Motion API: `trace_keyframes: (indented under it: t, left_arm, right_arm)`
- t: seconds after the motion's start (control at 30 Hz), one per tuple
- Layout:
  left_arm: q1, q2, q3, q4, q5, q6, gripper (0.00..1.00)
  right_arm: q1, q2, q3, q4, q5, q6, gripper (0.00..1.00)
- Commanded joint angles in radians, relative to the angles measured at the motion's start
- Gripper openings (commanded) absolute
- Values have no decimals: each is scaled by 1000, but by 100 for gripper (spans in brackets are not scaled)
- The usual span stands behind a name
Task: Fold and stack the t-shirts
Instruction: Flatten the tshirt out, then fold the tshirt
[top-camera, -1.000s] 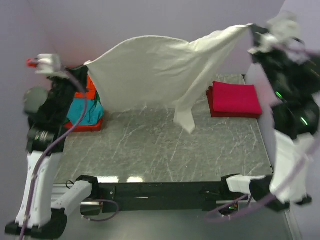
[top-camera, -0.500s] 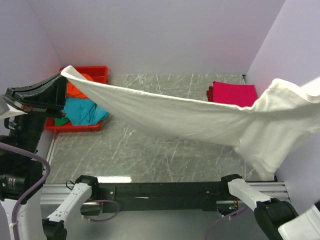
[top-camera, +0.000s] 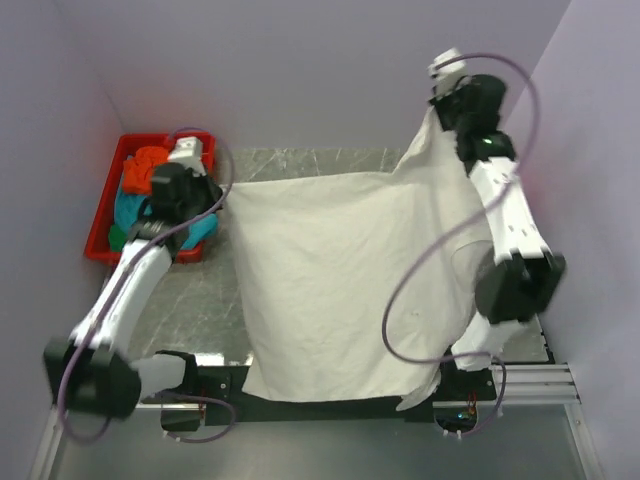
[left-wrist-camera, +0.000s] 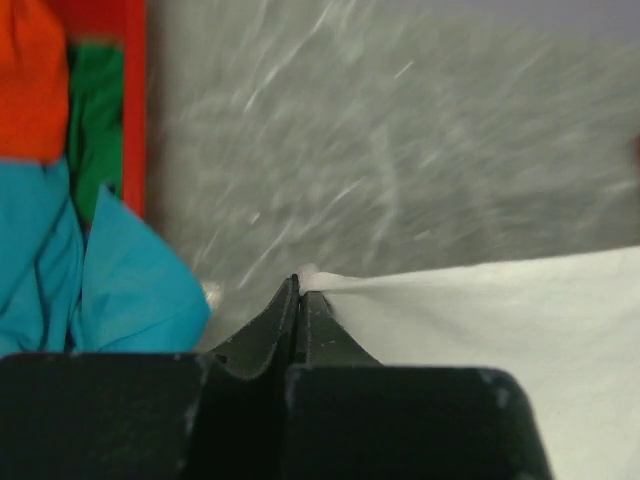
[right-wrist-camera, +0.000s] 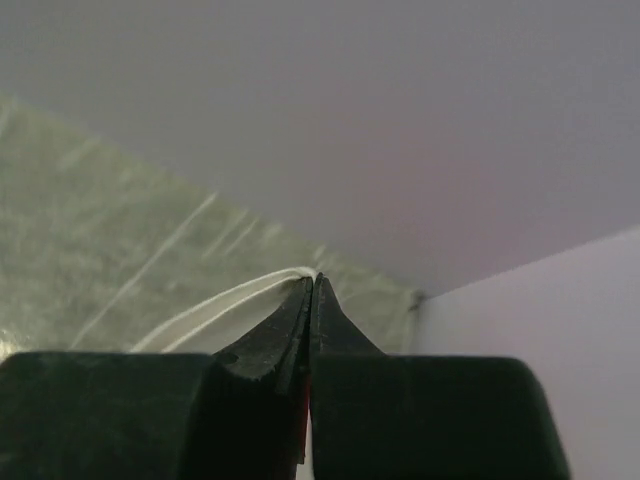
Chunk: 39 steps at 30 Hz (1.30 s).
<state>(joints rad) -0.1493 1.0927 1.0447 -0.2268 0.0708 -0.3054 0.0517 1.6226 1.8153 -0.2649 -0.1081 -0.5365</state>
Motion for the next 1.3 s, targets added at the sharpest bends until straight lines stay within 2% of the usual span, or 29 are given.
trace_keyframes:
  t: [0.0,0.03,0.1,0.17,0.23,0.33,0.67,0.87,1.07,1.27]
  left_arm:
    - [5,221,73,-39,-191,-14,0]
    - [5,345,105,-48,-230,-2,0]
    - [22,492,188,-40,-293,-6,0]
    - [30,565,244,-29,-321,-5,0]
    - [39,653,277,-28,-338,3,0]
    - [43,731,334,-43,-361,25,0]
    - [48,748,336,4,-385,72,0]
    - [48,762,368,37,-348,117,0]
    - [48,863,468,26,-324,132,1]
    - [48,905,494,27,-315,157,0]
  right_arm:
    - [39,202,42,12,-38,-29,0]
    - [54,312,73,1,-28,-42,0]
    - [92,414,161,-20,17,-66,0]
    - [112,536,232,-46,44,-74,0]
    - [135,598,332,-91,77,-76,0]
    - [145,654,380,-99,93,-68,0]
    - [148,519,211,3,58,-77,0]
    - [134,419,170,-30,15,-69,0]
    - [120,293,46,-34,-51,-49,0]
    - [122,227,-22,-69,-146,-33,0]
